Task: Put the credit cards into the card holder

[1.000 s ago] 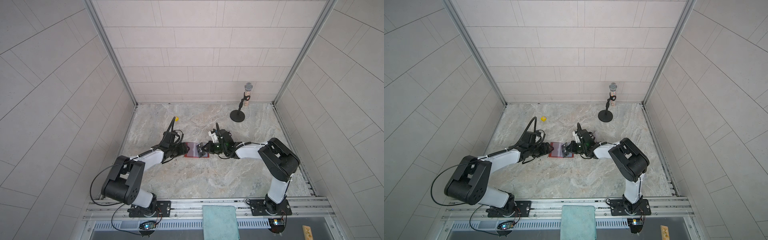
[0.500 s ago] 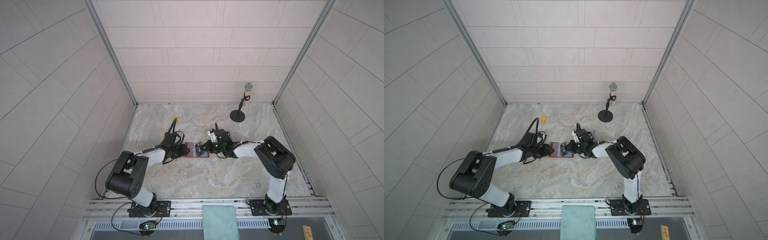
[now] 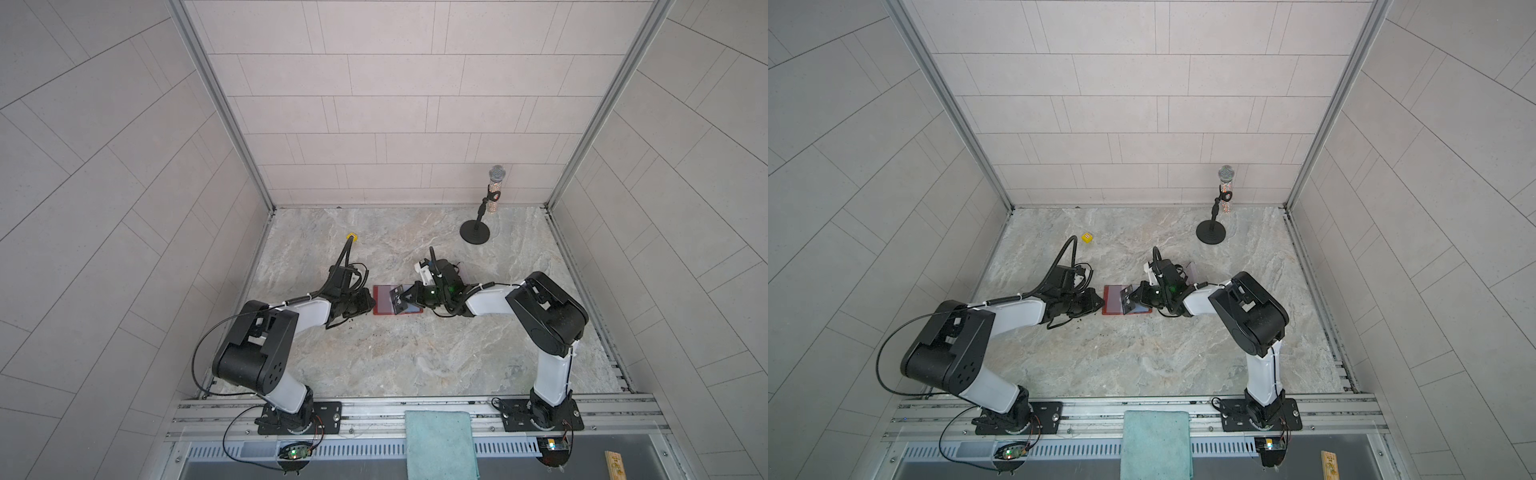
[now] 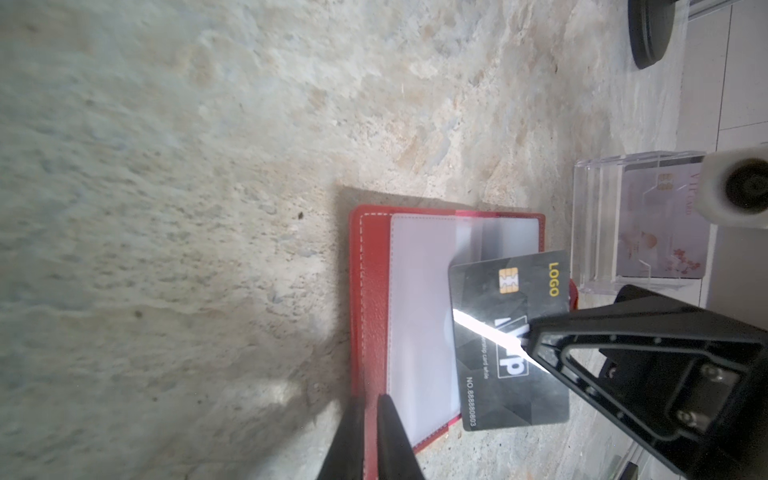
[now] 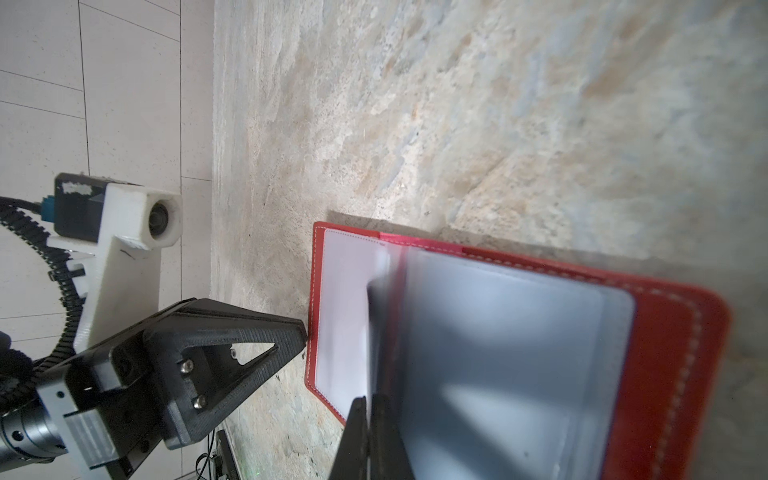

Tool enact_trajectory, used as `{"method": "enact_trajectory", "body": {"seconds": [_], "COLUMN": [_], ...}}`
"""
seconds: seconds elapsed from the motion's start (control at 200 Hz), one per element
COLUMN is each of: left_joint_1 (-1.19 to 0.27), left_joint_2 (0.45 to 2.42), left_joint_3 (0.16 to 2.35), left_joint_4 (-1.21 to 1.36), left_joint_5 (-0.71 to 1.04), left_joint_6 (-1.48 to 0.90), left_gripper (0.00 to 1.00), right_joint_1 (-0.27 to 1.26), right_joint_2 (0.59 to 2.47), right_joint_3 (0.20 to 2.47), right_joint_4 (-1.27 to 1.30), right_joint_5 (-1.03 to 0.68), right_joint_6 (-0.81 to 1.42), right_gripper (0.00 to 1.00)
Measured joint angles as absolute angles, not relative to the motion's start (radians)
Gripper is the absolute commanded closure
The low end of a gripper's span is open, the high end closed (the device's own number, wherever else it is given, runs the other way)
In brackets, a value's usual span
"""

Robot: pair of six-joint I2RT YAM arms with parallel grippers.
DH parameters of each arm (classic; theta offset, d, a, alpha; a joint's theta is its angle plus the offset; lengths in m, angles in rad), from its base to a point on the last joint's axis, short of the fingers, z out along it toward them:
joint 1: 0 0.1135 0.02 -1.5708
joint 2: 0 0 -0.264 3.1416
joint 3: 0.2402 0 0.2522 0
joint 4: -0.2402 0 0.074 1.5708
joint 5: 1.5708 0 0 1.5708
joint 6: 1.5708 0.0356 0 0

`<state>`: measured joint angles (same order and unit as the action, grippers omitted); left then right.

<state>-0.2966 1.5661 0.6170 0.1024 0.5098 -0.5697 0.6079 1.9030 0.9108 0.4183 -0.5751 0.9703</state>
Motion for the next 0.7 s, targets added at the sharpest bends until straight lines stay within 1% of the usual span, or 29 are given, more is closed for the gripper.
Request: {"method": "enact_trajectory", "body": {"seconds": [0.12, 0.3, 0.375, 0.586, 0.701], "left_joint_1": [-0.297, -0.297, -0.297, -0.297, -0.297], "left_joint_2": [1.566, 1.568, 1.571, 1.586, 1.607], "left_joint_3": [0.607, 0.599, 0.599, 0.599, 0.599], "left_joint_4": [0.111, 0.119, 0.122, 0.152, 0.192], "left_joint_5": [0.513, 0.507, 0.505, 0.515, 0.531], "left_joint_6": [-0.575, -0.58, -0.585, -0.583, -0.588], "left_gripper": [0.87, 0.73, 0.7, 0.72, 0.77], "right_joint_1": [0.608, 0.608, 0.608, 0.608, 0.608], "right_joint_2": [1.903, 1.903, 1.903, 1.903, 1.903], "right_joint_3": [0.91, 0.908, 0.908, 0.908, 0.908], "right_joint_4": [0.419, 0.422, 0.423, 0.422, 0.422], "right_joint_5": [-0.575, -0.569, -0.567, -0.561, -0.558], "right_joint_6": [0.97, 0.97, 0.97, 0.97, 0.97], "right_gripper": [1.0, 1.0, 1.0, 1.0, 1.0]}}
